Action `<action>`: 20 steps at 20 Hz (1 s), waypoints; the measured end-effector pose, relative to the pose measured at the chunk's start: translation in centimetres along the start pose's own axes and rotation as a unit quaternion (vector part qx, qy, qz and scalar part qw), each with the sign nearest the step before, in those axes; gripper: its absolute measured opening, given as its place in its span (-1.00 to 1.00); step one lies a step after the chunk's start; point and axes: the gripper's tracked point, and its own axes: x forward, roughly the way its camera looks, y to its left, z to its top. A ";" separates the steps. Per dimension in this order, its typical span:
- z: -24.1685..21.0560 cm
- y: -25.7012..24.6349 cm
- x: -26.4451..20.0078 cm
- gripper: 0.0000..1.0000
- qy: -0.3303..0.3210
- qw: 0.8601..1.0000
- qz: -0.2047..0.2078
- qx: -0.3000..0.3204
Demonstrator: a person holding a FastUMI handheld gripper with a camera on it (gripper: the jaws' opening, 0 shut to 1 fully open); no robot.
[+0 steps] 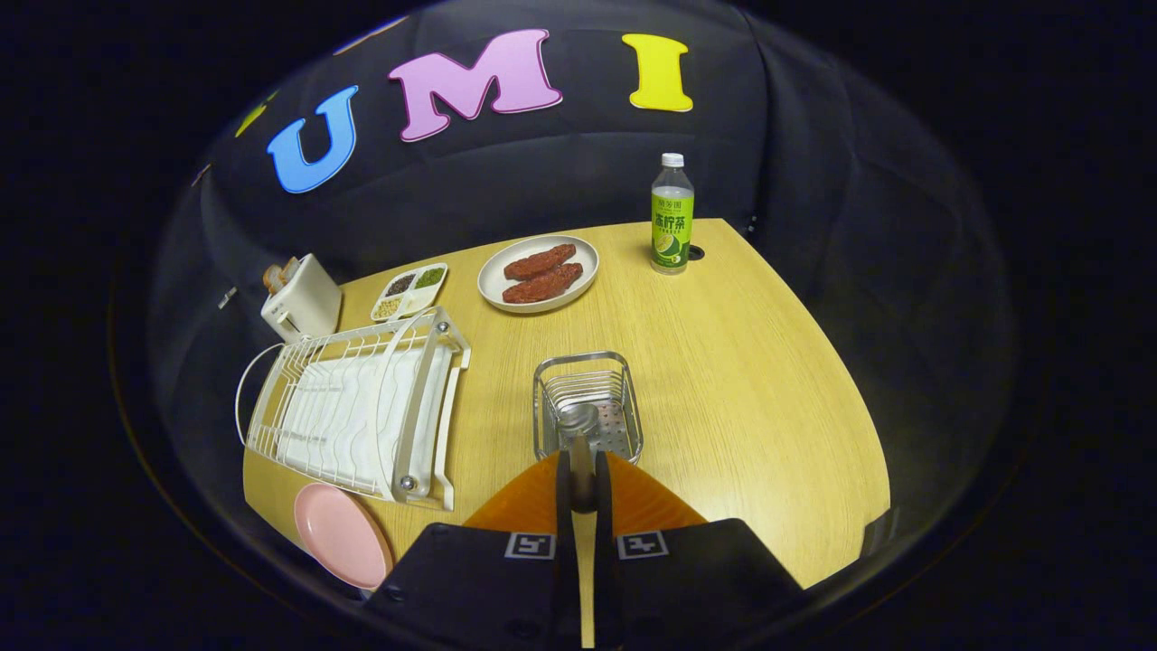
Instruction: Take the plate from the dish rack, then take the spoon from the basket and place it into the plate.
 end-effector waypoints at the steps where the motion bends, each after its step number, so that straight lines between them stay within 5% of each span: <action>1: 0.2 -0.1 -0.2 -0.80 -0.002 1.000 -0.002 -0.001; 11: 4.7 0.4 -6.4 -0.80 -0.043 0.999 -0.004 0.003; 16: 5.8 4.1 -12.7 -0.80 -0.067 0.997 0.039 -0.018; 20: 4.4 10.6 -16.5 -0.80 -0.064 0.991 0.112 -0.034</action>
